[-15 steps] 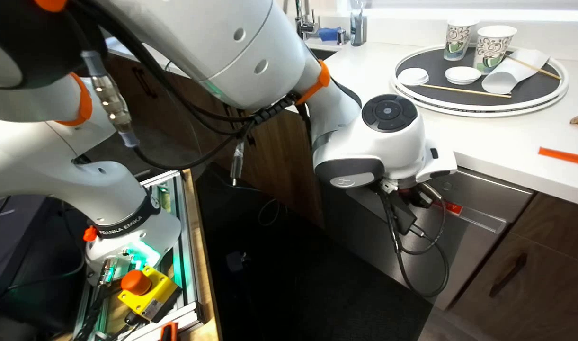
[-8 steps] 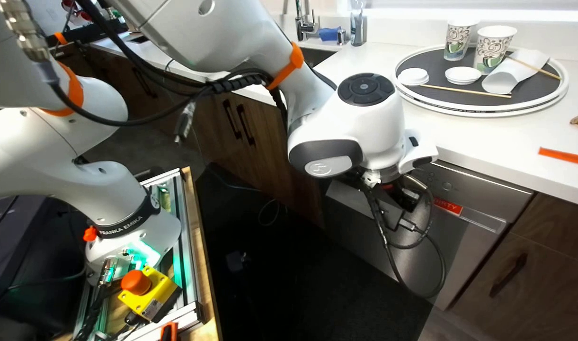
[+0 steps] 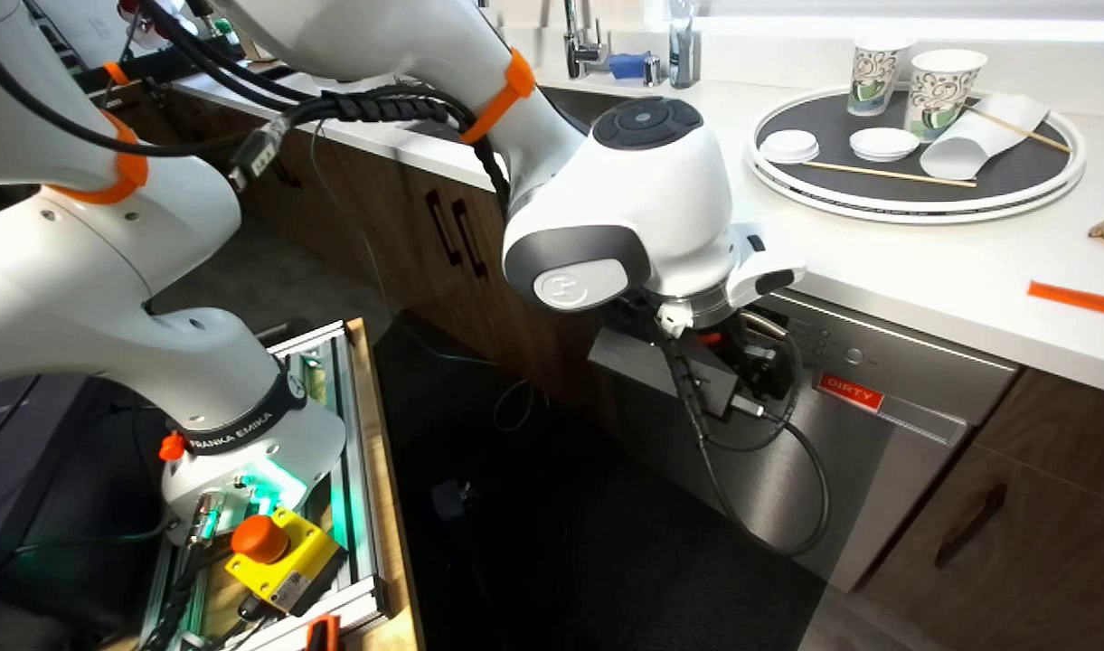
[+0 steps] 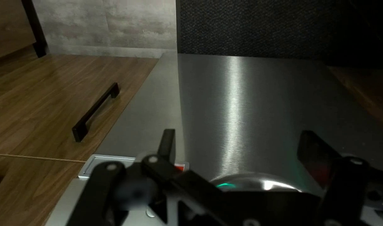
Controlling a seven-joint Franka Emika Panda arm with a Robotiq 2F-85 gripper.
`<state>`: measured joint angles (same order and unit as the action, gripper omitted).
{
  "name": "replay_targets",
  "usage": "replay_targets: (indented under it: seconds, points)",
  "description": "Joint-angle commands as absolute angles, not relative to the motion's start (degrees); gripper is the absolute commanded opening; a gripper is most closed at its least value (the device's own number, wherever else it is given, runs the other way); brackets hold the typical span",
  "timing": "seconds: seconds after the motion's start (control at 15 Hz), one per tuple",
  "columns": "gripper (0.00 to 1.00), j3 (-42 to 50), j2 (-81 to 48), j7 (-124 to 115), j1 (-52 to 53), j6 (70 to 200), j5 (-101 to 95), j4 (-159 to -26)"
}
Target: Press a button on the dishwasher.
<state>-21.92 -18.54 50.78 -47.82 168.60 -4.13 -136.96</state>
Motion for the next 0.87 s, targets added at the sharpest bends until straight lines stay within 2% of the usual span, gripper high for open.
replay_targets:
  seconds: [0.0, 0.53, 0.6, 0.8]
  points:
    - [1.0, -22.8, -13.8, 50.5, -48.6, 167.4, -2.7, -140.7]
    - [1.0, -28.3, -11.5, 52.6, -52.9, 167.2, 7.1, -141.8]
    - [1.0, -25.8, -13.4, 51.1, -50.8, 168.6, 3.8, -140.3]
    - [1.0, -27.1, -13.2, 51.3, -51.7, 168.6, 5.5, -140.3]
